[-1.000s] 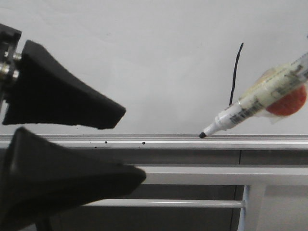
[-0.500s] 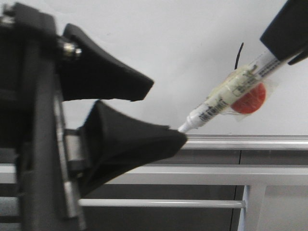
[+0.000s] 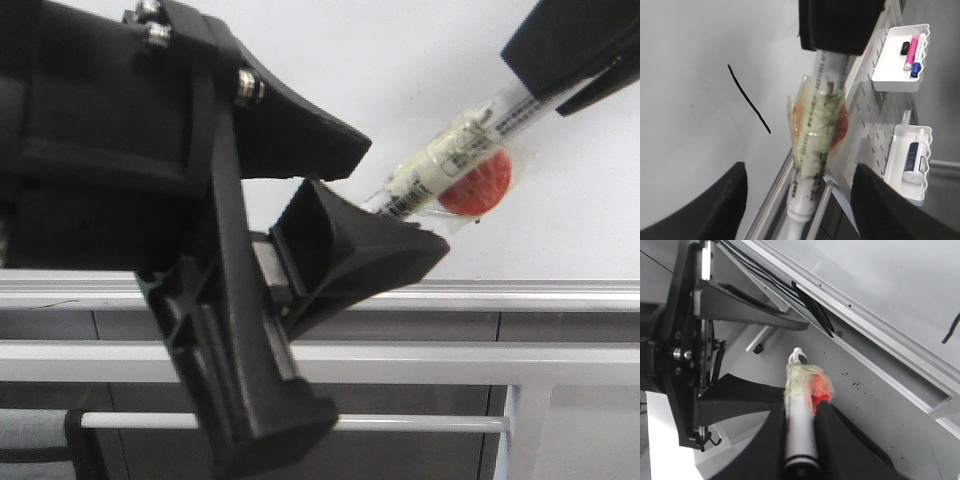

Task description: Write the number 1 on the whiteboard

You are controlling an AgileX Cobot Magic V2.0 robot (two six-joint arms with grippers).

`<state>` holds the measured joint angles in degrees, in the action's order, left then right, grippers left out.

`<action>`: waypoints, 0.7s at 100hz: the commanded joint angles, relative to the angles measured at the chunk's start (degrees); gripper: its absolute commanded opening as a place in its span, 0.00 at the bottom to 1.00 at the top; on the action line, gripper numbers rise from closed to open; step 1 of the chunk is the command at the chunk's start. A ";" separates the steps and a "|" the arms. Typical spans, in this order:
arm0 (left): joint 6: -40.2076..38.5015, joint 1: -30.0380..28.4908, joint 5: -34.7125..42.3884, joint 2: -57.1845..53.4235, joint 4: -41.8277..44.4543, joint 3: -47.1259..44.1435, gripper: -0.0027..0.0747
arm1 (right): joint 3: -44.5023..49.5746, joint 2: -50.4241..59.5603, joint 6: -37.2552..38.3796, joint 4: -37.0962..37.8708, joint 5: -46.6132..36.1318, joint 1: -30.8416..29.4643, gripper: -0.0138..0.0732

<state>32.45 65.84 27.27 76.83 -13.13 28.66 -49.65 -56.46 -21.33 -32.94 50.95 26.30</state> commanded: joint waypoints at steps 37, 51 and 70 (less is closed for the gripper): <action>0.38 -0.01 5.49 -1.11 -1.44 1.71 0.44 | -2.07 0.43 -0.58 -3.32 -2.81 -0.23 0.11; 0.38 -0.01 5.49 -1.11 -1.44 1.71 0.06 | -2.07 0.43 -0.58 -3.46 -2.46 -0.23 0.11; 0.38 0.09 5.29 -1.11 -1.43 1.71 0.01 | -2.07 0.43 -0.58 -3.55 -2.46 -0.23 0.11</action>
<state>34.09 65.84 27.59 76.86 -13.34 28.66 -49.74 -56.46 -21.33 -34.24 50.17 26.30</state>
